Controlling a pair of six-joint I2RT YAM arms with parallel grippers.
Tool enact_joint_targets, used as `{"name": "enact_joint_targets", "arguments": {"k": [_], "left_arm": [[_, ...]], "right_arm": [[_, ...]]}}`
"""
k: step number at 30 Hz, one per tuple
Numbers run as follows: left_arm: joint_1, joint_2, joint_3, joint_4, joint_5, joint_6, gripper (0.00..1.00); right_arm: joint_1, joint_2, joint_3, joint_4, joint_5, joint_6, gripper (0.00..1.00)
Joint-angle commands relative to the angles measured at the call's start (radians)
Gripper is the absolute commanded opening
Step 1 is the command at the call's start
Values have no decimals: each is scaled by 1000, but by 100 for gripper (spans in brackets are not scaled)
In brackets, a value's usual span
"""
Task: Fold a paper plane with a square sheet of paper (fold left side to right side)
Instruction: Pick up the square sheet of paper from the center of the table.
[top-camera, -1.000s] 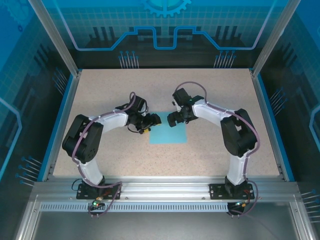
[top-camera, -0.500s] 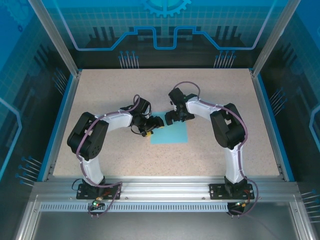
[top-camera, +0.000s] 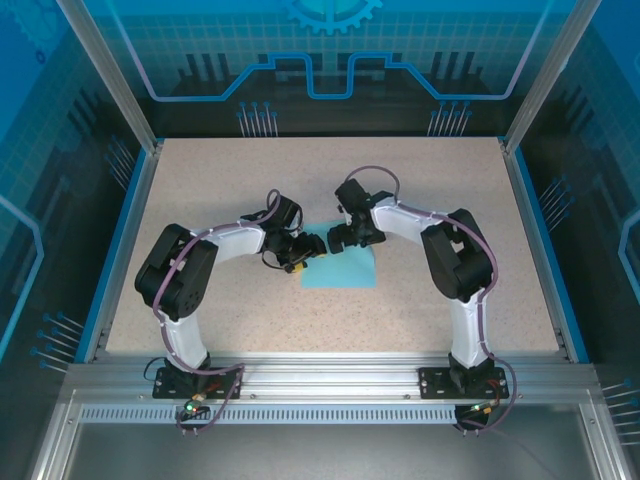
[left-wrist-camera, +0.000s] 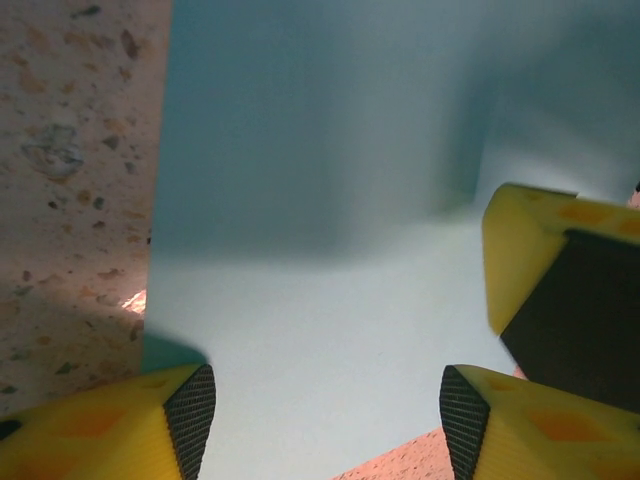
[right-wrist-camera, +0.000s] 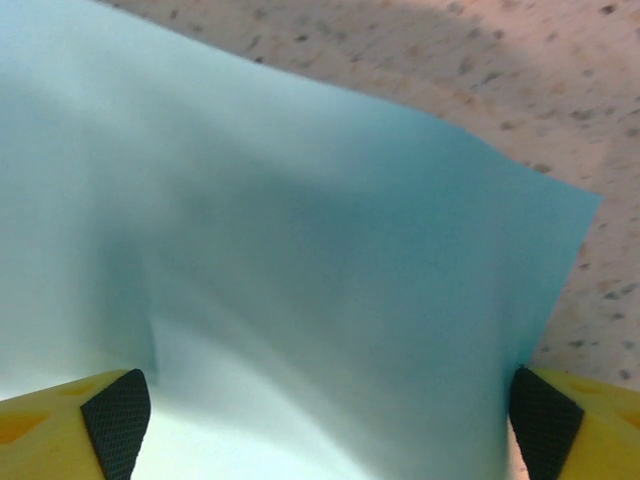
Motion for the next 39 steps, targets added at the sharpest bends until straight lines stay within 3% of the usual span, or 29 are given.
{"name": "enact_joint_targets", "arguments": {"k": [1, 11, 19, 23, 27, 33, 39], "left_arm": [[-8, 23, -22, -23, -28, -20, 64], [-9, -8, -25, 4, -16, -9, 63], [9, -94, -24, 20, -7, 51, 67], [45, -165, -51, 61, 11, 84, 73], [117, -264, -91, 109, 48, 118, 78], [250, -435, -170, 317, 202, 113, 86], [267, -509, -120, 419, 378, 177, 90]], "right_arm": [[40, -20, -23, -61, -84, 27, 92], [40, -28, -5, -81, -83, 6, 72], [14, -87, -37, -39, -172, 0, 40], [-12, -152, -93, 33, -259, -8, 28], [-46, -238, -153, 101, -356, -23, 26], [-118, -406, -212, 146, -515, -92, 25], [-206, -582, -224, 138, -716, -165, 25]]}}
